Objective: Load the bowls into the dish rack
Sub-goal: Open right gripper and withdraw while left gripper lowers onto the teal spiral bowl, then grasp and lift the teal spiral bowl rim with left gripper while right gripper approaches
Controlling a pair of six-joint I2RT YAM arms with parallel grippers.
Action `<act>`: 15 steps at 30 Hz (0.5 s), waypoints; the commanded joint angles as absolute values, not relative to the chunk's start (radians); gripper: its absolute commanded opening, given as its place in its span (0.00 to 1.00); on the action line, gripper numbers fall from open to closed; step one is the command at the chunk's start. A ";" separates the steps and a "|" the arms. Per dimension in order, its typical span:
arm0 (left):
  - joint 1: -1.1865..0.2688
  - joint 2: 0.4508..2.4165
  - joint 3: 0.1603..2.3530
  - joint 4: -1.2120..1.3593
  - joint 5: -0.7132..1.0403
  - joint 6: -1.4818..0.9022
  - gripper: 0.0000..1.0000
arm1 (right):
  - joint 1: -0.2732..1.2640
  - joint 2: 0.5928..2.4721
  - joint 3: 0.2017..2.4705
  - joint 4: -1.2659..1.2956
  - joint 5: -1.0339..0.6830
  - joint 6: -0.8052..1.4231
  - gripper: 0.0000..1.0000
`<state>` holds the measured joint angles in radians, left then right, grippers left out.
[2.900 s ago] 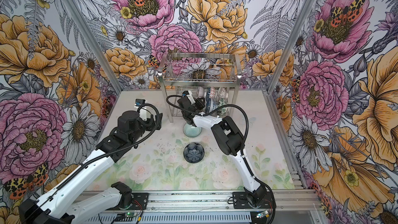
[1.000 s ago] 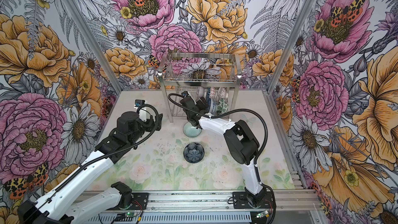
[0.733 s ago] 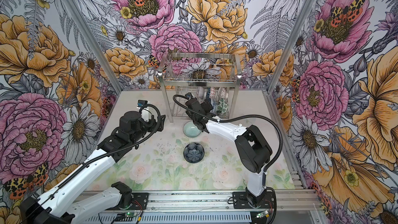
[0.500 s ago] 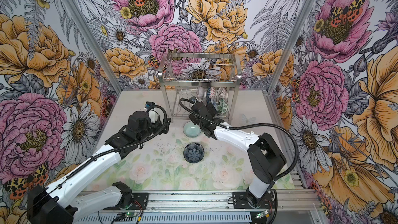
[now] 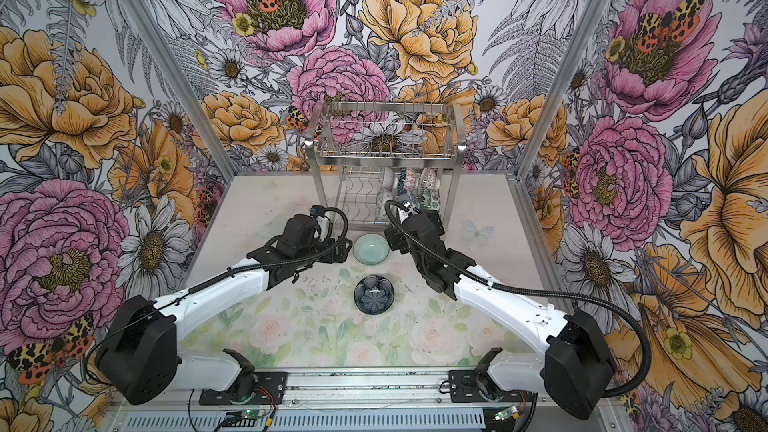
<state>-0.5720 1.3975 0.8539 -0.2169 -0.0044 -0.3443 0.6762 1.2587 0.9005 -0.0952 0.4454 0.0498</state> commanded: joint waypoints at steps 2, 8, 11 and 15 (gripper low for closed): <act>-0.598 1.466 0.877 -0.136 0.038 -0.367 0.99 | 0.657 1.260 0.891 -0.064 0.430 0.081 1.00; -0.604 1.595 0.942 -0.142 0.057 -0.364 0.99 | 0.646 1.277 0.877 -0.031 0.421 0.092 1.00; -0.604 1.639 0.966 -0.142 0.056 -0.359 0.98 | 0.644 1.277 0.871 -0.031 0.420 0.090 1.00; -0.607 1.692 1.003 -0.150 0.056 -0.354 0.89 | 0.638 1.266 0.859 -0.031 0.416 0.089 1.00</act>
